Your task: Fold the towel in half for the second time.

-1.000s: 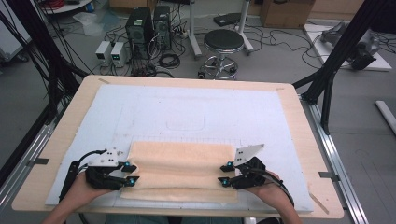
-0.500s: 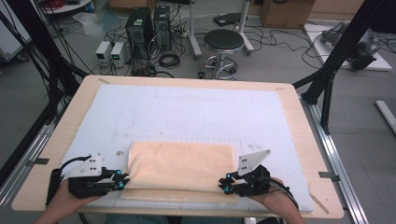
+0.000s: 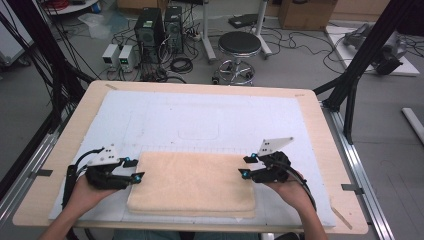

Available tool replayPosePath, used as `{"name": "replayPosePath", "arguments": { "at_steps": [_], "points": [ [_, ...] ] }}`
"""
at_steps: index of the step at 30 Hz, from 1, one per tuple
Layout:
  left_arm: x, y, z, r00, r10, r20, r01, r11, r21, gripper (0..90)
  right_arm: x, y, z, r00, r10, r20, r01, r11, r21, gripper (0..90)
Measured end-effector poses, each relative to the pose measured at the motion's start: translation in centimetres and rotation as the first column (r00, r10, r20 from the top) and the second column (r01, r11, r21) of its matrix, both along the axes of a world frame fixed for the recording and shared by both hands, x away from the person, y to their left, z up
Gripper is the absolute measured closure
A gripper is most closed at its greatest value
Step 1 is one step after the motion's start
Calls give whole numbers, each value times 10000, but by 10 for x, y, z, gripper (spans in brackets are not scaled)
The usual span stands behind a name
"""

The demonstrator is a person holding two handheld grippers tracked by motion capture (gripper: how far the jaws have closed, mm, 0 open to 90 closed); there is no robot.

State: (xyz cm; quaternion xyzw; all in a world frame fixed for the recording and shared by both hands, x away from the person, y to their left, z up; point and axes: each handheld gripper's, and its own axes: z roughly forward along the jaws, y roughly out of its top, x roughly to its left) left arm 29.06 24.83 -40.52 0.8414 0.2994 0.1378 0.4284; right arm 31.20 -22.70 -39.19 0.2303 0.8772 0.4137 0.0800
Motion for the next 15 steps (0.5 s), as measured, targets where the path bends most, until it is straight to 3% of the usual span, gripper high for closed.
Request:
{"name": "replayPosePath", "arguments": {
  "at_steps": [4, 6, 9, 15],
  "points": [
    [25, -7, -6, 9978, 662, -15, -662, 9978, -51, 468, 18, 2, -6, 9989, -475, 1, 475, 9988, -86, 479],
    [35, -9, -11, 9968, 748, -281, -746, 9972, 56, 455, 25, 3, -10, 9975, -700, 24, 700, 9974, -154, 451],
    [43, -9, -19, 9938, 980, -527, -970, 9951, 203, 427, 33, 3, -17, 9956, -937, -44, 936, 9953, -246, 395],
    [50, -4, -23, 9910, 1016, -876, -1032, 9946, -136, 407, 40, 4, -26, 9927, -1136, -413, 1115, 9926, -487, 367]
  ]
}}
